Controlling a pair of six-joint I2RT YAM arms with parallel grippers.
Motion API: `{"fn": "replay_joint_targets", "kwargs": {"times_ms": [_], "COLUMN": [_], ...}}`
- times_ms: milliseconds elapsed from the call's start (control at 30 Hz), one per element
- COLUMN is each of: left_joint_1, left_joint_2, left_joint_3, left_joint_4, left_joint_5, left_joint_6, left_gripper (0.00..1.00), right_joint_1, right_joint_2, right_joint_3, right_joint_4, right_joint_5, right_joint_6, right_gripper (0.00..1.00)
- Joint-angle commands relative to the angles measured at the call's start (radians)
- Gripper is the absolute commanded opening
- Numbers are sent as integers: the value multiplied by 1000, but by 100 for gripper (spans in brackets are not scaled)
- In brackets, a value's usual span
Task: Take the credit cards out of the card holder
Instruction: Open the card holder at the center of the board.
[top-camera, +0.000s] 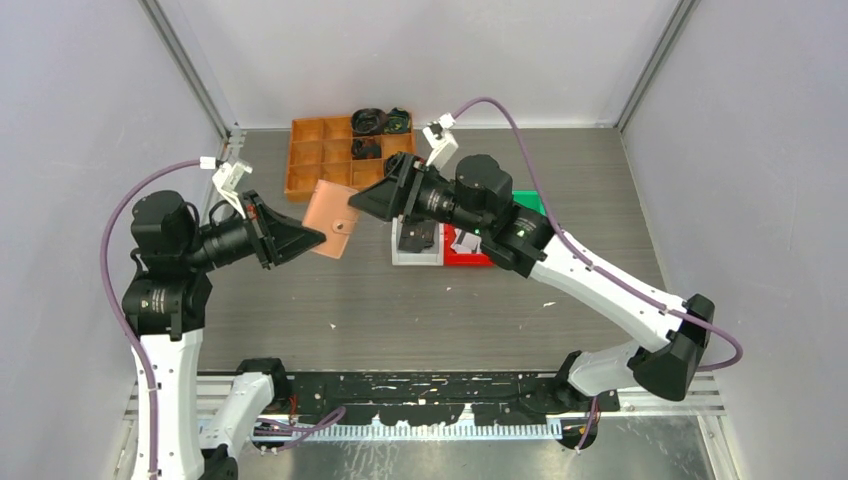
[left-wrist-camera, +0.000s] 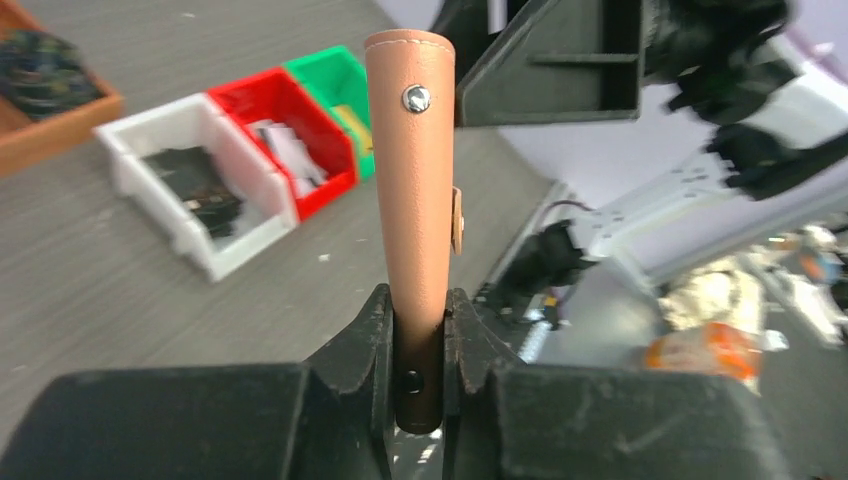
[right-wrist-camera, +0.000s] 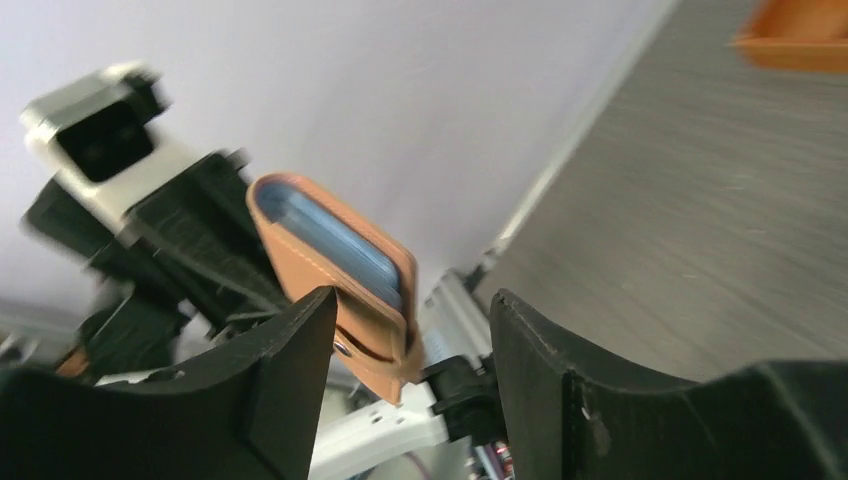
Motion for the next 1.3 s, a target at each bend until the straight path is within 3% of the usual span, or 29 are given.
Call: {"fn": "replay_joint_targets", "kwargs": {"times_ms": [0, 233, 367, 467, 700, 1267], "left_joint_1": [-1, -1, -1, -1, -1, -1], "left_joint_2": [-62, -146, -176, -178, -193, -199], "left_joint_3": [9, -81, -114, -119, -134, -142], "left_joint_4": [-36, 42, 62, 41, 37, -8], "left_joint_5": [-206, -311, -355, -375, -350, -290], "left_joint_6": [309, 435, 493, 528, 548, 577], "left_gripper": [0, 0, 0, 0, 0, 0], "right_joint_1": [1, 109, 154, 187, 197, 197], "right_joint_2": [-71, 22, 112, 148, 184, 209], "right_joint_3": [85, 90, 132, 160, 172, 240], "right_joint_4": [-282, -188, -112, -78, -53, -143], "right_joint_5": [323, 272, 198, 182, 197, 331], "right_joint_6": [-72, 16, 26, 25, 43, 10], "right_gripper": [62, 50, 49, 53, 58, 40]}}
